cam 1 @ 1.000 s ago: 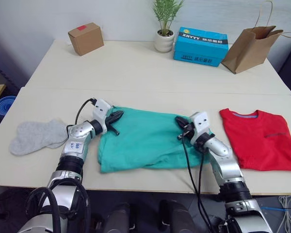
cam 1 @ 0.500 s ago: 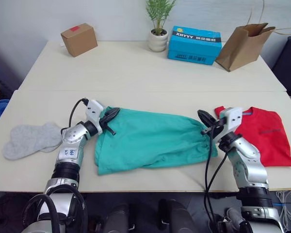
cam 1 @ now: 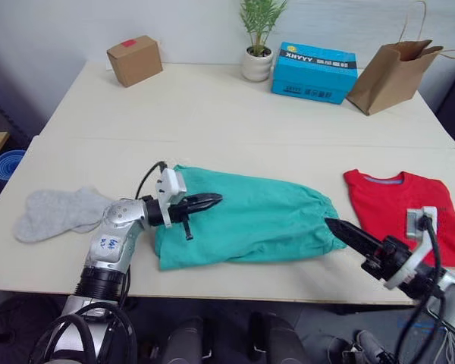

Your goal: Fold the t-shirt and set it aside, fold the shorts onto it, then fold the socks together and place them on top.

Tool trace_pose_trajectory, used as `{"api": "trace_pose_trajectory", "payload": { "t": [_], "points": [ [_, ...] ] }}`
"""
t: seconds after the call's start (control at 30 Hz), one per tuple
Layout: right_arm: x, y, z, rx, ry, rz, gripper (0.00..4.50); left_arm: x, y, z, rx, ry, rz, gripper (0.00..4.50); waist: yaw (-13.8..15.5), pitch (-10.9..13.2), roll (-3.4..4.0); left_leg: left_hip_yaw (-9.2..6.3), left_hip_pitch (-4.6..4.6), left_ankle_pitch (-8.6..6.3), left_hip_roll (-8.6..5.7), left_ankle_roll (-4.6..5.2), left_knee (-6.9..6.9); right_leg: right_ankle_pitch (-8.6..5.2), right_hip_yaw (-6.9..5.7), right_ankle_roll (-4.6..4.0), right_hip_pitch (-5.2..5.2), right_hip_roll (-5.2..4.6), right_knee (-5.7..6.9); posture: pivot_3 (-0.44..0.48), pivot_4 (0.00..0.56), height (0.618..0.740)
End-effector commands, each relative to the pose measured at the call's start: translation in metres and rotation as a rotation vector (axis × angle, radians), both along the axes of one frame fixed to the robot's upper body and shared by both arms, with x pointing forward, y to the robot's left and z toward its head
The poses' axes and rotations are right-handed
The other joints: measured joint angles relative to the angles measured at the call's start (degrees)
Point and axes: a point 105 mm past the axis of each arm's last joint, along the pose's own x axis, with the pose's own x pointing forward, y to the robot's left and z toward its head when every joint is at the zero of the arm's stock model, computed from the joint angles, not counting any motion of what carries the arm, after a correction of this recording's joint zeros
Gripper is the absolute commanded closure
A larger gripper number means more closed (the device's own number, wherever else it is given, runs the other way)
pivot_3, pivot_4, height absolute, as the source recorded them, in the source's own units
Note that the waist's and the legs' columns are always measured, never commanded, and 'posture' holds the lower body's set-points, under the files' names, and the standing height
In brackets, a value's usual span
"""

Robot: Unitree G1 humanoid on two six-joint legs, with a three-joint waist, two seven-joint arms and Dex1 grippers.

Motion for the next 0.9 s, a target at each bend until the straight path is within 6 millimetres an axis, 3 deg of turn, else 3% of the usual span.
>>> {"api": "trace_pose_trajectory", "payload": {
  "t": [0.03,0.13,0.3,0.47,0.7,0.9],
  "points": [
    [-0.022,0.004,-0.008,-0.004,0.099,-0.011,0.02,-0.007,-0.015,0.004,-0.003,-0.037,-0.07,4.5,0.08,0.0,0.01,0.0,-0.01,0.01,0.0,0.0,0.0,0.0,0.0,0.0,0.0,0.02,-0.01,0.0,0.15,0.74],
    [-0.031,0.003,-0.029,-0.014,0.227,-0.093,0.02,-0.007,-0.021,0.0,-0.005,-0.031,-0.089,4.5,0.49,0.0,0.0,0.03,-0.04,0.07,0.0,0.05,0.0,0.01,0.01,0.03,-0.01,0.03,-0.05,0.0,0.15,0.74],
    [-0.02,0.005,-0.05,-0.061,0.318,-0.156,0.02,-0.005,-0.024,-0.005,0.003,-0.014,-0.098,4.5,0.37,-0.01,-0.01,0.1,-0.06,0.02,0.0,-0.1,0.03,0.13,0.1,0.16,-0.03,0.05,-0.13,0.0,0.15,0.74],
    [0.001,0.003,-0.055,-0.018,0.293,-0.265,0.02,0.0,-0.024,-0.01,-0.002,-0.004,-0.084,4.5,1.04,-0.02,0.0,0.07,-0.13,0.11,0.0,-0.14,0.02,0.12,0.08,0.14,-0.1,0.06,-0.16,0.0,0.15,0.74],
    [0.044,0.019,-0.064,0.037,0.248,-0.358,0.02,0.011,-0.025,-0.026,0.078,0.004,-0.052,4.5,0.51,-0.09,-0.13,0.09,-0.12,0.11,0.0,-0.08,0.05,0.16,0.09,0.17,-0.07,0.07,-0.2,0.0,0.15,0.74],
    [0.066,0.019,-0.076,-0.03,0.209,-0.478,2.06,0.011,-0.023,-0.038,0.135,0.037,-0.058,4.5,-0.31,-0.1,-0.14,0.08,-0.13,0.14,0.01,-0.14,0.04,0.21,0.08,0.12,-0.1,0.07,-0.13,0.0,0.15,0.74]
  ]
}}
